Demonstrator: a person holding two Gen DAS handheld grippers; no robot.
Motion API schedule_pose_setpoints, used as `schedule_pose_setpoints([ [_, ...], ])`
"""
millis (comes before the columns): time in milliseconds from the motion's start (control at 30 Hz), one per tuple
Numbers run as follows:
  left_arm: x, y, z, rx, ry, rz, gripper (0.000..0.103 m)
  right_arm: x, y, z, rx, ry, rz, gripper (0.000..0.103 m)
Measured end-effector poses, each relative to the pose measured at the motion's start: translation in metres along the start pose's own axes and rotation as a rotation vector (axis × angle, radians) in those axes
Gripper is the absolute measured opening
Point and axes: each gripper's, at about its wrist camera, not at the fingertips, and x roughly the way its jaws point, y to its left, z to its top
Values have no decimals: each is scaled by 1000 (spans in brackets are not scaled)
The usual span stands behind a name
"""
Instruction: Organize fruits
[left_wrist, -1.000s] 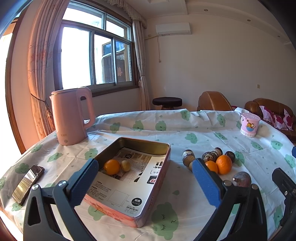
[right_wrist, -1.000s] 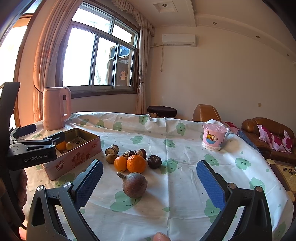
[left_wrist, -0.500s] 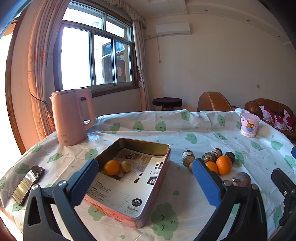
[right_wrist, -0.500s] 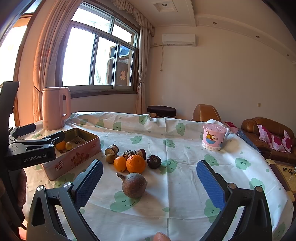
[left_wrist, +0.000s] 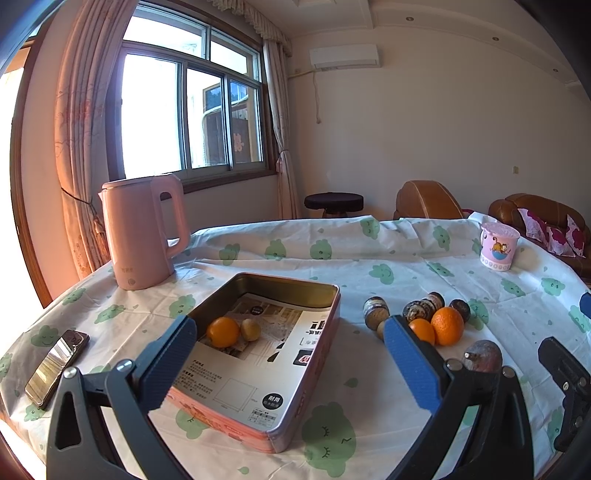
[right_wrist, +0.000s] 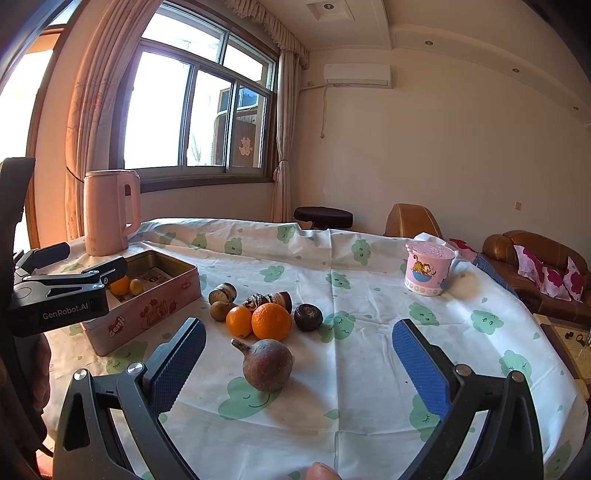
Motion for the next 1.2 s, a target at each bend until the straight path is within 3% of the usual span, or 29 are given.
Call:
schedule_pose_setpoints([
  [733,6,1,-9,11,24,0,103,12,-1,-13,19,71,39,102],
  [900,10,-5,-11,22,48,-36,103,27,4,-23,1,173,67,84],
  [1200,20,-29,-2,69,74,-74,103,68,8,-23,-27,316,93,76],
])
